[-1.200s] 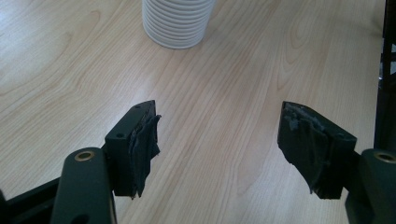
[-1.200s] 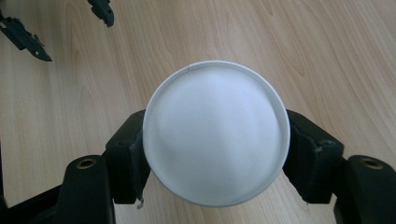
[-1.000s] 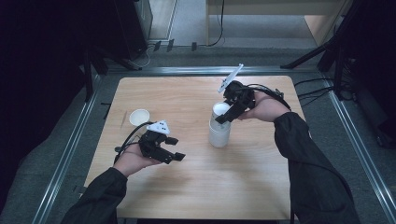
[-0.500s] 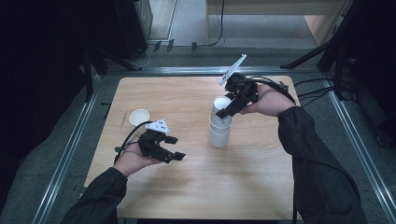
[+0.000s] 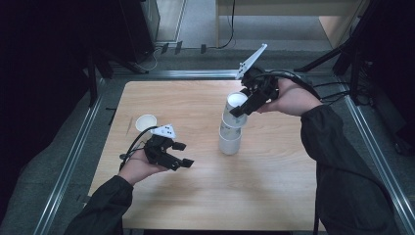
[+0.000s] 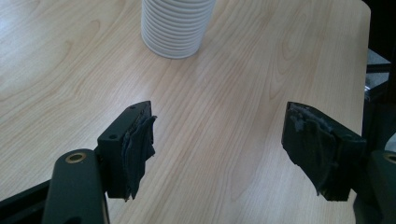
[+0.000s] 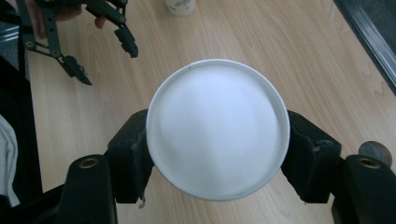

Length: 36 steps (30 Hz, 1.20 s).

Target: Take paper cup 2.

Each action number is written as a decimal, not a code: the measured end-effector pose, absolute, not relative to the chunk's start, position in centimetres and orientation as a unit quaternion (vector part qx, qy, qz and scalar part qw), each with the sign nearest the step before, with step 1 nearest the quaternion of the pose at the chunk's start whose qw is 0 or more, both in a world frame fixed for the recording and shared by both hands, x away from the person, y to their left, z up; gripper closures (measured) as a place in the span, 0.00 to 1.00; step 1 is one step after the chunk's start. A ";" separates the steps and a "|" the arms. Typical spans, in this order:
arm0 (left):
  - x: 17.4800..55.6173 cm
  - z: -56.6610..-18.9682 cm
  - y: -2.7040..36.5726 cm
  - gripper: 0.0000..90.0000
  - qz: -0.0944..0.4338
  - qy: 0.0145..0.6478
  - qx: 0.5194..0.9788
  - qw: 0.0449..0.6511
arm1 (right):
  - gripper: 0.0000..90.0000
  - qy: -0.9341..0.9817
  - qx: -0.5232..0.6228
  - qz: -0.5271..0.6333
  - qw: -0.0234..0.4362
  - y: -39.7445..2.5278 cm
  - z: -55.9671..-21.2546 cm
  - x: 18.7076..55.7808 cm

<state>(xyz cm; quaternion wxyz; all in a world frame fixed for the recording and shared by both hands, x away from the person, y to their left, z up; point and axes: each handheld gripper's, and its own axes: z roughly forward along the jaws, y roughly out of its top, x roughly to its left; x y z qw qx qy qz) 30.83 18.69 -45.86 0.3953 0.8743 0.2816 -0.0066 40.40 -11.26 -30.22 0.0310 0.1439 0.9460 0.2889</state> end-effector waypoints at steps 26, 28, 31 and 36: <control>30.6 -45.4 18.5 0.27 0.001 0.271 0.868 0.416 | 0.38 0.939 0.101 0.329 -0.017 -12.9 -33.5 34.9; 30.6 -45.4 18.5 0.27 0.000 0.270 0.868 0.416 | 0.38 0.937 0.102 0.332 -0.019 -13.0 -33.8 34.8; 30.6 -45.3 18.3 0.26 -0.005 0.269 0.866 0.422 | 0.38 0.934 0.102 0.342 -0.023 -13.2 -35.0 34.4; 30.5 -45.5 17.9 0.23 -0.010 0.263 0.869 0.419 | 0.38 0.928 0.106 0.355 -0.032 -13.5 -37.3 33.9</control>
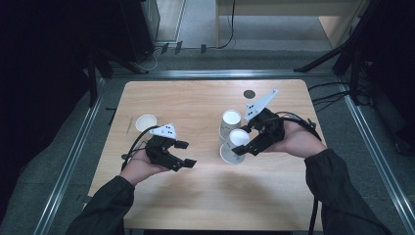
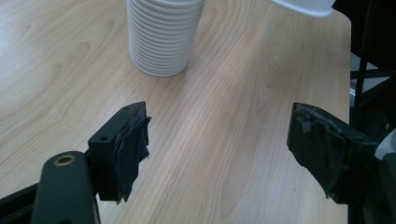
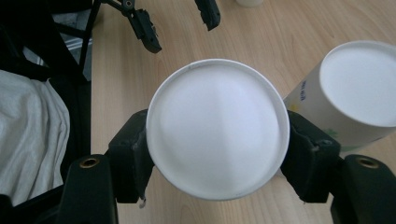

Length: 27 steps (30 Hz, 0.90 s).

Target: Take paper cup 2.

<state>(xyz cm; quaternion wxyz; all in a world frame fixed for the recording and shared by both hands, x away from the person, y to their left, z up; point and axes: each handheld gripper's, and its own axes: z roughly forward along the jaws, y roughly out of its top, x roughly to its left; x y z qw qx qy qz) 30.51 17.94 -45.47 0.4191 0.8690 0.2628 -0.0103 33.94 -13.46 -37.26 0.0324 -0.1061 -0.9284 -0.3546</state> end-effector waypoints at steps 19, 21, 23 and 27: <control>30.3 -45.5 17.1 0.22 -0.021 0.236 0.873 0.427 | 0.38 -0.906 -0.120 -0.401 0.062 -13.2 -42.6 32.9; 30.3 -45.6 17.1 0.22 -0.024 0.235 0.872 0.429 | 0.38 -0.904 -0.121 -0.404 0.063 -13.2 -42.9 32.8; 30.4 -45.7 17.0 0.22 -0.029 0.228 0.875 0.426 | 0.38 -0.902 -0.122 -0.409 0.066 -13.2 -43.2 32.8; 30.2 -45.8 16.5 0.22 -0.034 0.218 0.877 0.428 | 0.38 -0.895 -0.126 -0.423 0.069 -13.2 -43.6 32.7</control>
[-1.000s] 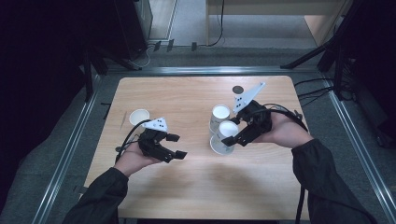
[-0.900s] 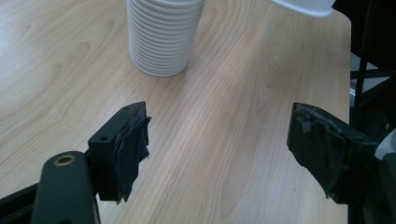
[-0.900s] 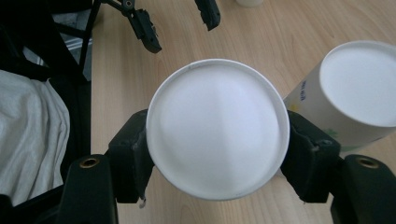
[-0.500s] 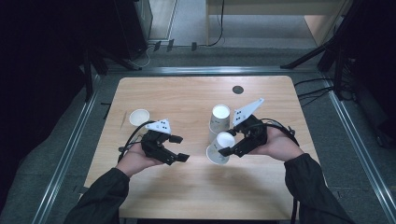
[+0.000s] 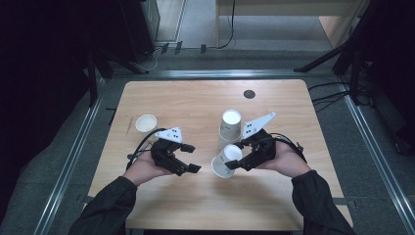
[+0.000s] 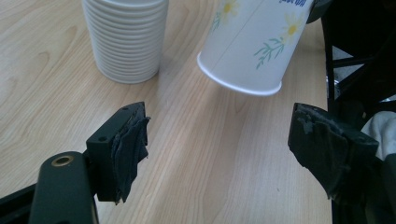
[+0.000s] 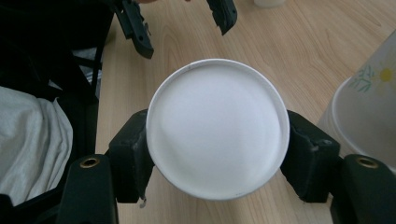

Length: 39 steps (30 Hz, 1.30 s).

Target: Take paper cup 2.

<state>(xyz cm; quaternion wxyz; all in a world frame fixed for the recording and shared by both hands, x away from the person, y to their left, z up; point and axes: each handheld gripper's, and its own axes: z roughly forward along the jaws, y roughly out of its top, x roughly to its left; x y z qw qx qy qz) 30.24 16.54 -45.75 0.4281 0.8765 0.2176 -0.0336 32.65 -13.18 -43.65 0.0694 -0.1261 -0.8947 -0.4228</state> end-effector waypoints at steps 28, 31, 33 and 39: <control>30.9 -46.1 14.1 0.22 -0.058 0.171 0.874 0.451 | 0.38 -0.866 -0.137 -0.471 0.094 -11.9 -44.9 32.6; 30.8 -46.1 14.1 0.22 -0.058 0.171 0.872 0.455 | 0.38 -0.865 -0.140 -0.473 0.096 -11.8 -44.8 32.5; 30.8 -46.2 14.1 0.23 -0.060 0.170 0.871 0.456 | 0.38 -0.864 -0.141 -0.474 0.098 -11.8 -44.8 32.5; 30.7 -46.4 13.8 0.23 -0.064 0.163 0.873 0.454 | 0.38 -0.860 -0.141 -0.480 0.101 -11.4 -44.7 32.4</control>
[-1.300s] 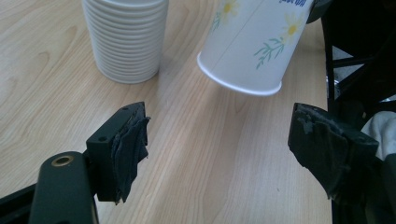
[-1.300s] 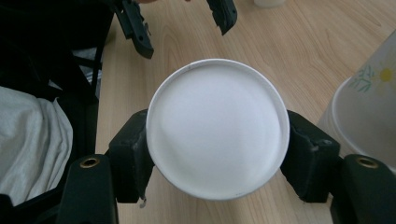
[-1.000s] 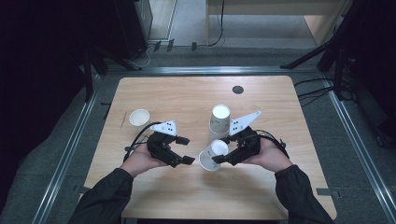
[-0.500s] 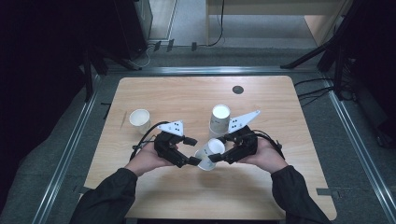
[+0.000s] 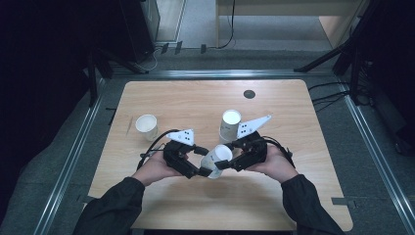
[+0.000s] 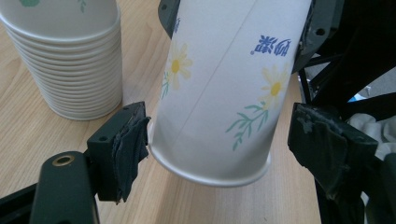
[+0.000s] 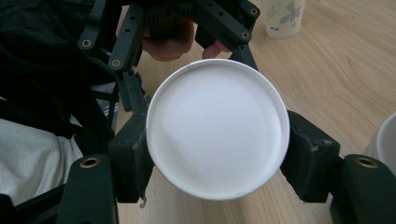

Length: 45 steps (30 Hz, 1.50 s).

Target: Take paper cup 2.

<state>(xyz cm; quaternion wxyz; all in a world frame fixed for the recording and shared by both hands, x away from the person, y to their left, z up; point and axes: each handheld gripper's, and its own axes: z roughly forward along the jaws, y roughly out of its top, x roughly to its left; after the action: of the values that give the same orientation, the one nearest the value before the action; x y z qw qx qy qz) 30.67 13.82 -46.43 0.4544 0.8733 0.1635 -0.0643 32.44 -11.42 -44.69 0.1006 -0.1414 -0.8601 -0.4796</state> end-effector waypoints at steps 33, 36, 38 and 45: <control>30.1 -46.5 13.6 0.31 -0.045 0.135 0.877 0.459 | 0.38 -0.848 -0.148 -0.492 0.130 -10.5 -44.6 32.5; 30.1 -46.4 13.7 0.32 -0.045 0.134 0.876 0.461 | 0.38 -0.848 -0.148 -0.492 0.130 -10.5 -44.6 32.5; 30.1 -46.4 13.6 0.32 -0.045 0.133 0.876 0.461 | 0.38 -0.848 -0.148 -0.492 0.129 -10.6 -44.5 32.4; 30.2 -46.3 13.9 0.32 -0.047 0.138 0.875 0.462 | 0.32 -0.845 -0.145 -0.500 0.123 -10.8 -44.4 32.5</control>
<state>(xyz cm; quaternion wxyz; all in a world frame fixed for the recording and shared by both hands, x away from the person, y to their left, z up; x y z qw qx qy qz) 30.18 13.86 -46.33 0.4620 0.8749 0.1379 -0.0467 32.45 -10.77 -44.39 0.1229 -0.1450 -0.8450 -0.4999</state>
